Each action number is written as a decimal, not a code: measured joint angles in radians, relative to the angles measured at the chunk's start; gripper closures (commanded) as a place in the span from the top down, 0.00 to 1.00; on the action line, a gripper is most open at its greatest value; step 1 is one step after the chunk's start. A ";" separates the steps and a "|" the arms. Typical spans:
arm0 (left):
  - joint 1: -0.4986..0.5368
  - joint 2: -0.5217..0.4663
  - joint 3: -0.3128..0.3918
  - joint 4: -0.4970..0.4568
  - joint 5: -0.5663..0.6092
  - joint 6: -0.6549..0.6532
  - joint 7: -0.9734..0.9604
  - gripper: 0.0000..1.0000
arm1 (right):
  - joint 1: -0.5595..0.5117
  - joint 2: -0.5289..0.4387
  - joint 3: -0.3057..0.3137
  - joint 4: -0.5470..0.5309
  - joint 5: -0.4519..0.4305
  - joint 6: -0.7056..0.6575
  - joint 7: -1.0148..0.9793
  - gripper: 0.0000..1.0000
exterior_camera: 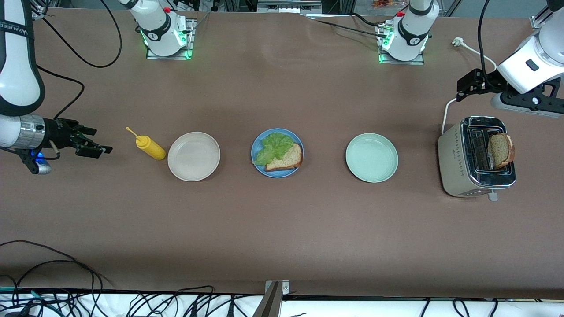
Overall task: Make sandwich in blue plate with both arms
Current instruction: 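Lower the right gripper around the mustard bottle body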
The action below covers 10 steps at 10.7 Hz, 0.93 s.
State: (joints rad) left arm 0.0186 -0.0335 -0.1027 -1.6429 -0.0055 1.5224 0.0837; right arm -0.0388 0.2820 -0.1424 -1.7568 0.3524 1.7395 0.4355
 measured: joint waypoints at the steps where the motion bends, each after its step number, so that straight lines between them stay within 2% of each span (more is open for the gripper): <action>1: 0.000 0.000 0.000 0.000 0.000 0.000 0.000 1.00 | -0.001 0.001 -0.012 -0.029 0.044 0.030 -0.001 1.00; 3: -0.001 0.000 0.000 0.000 0.000 0.000 0.000 1.00 | -0.006 0.007 -0.038 -0.082 0.105 0.060 -0.005 1.00; 7: -0.002 0.001 0.000 0.000 0.000 0.000 0.000 1.00 | -0.014 0.033 -0.057 -0.155 0.125 0.108 -0.016 1.00; 10: -0.002 0.001 0.000 0.000 0.000 0.000 0.000 1.00 | -0.037 0.042 -0.073 -0.193 0.227 0.120 -0.107 1.00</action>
State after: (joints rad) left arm 0.0166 -0.0327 -0.1031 -1.6429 -0.0055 1.5224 0.0837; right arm -0.0761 0.3237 -0.2150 -1.9500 0.5789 1.8592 0.3288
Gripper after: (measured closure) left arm 0.000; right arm 0.000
